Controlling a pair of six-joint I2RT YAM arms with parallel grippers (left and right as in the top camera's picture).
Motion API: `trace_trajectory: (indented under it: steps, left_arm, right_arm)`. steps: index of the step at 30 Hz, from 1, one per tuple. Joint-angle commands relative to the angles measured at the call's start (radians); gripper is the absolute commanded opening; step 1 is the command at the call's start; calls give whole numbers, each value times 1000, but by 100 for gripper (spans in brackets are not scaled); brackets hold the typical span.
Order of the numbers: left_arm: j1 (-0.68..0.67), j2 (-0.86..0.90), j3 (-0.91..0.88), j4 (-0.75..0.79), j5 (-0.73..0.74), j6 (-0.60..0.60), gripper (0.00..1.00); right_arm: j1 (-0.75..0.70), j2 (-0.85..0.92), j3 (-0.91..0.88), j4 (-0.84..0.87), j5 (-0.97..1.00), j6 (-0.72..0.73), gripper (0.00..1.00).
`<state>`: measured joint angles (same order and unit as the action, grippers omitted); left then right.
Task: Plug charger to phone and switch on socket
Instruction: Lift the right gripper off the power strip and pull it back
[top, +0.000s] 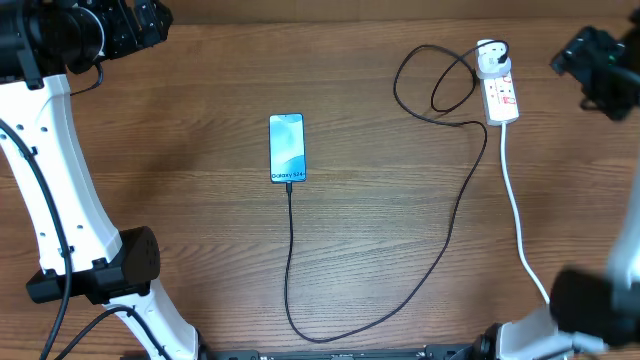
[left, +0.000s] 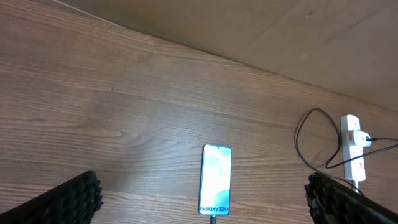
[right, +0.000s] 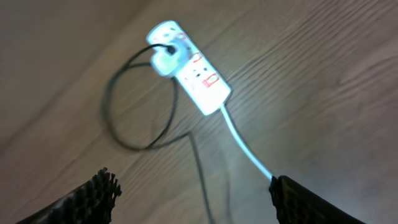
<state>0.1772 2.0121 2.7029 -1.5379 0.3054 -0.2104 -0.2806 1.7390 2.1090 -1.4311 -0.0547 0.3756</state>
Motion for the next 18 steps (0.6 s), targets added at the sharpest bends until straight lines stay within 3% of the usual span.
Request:
trace_trajectory:
  steps: [1,6,15,18]
  left_arm:
    - [-3,-3,3,1,-2,-3,100]
    - [-3,-3,3,1,-2,-3,100]
    - [-3,-3,3,1,-2,-3,100]
    - [-3,-3,3,1,-2,-3,99]
  right_arm:
    - [0,-166,21,-70,-41,-18,85]
    - [0,-388,20,-227,-39,-18,100]
    - [0,-736,13,-262,-10,-23,100]
    - [0,-831,13,-262,4,-123,100]
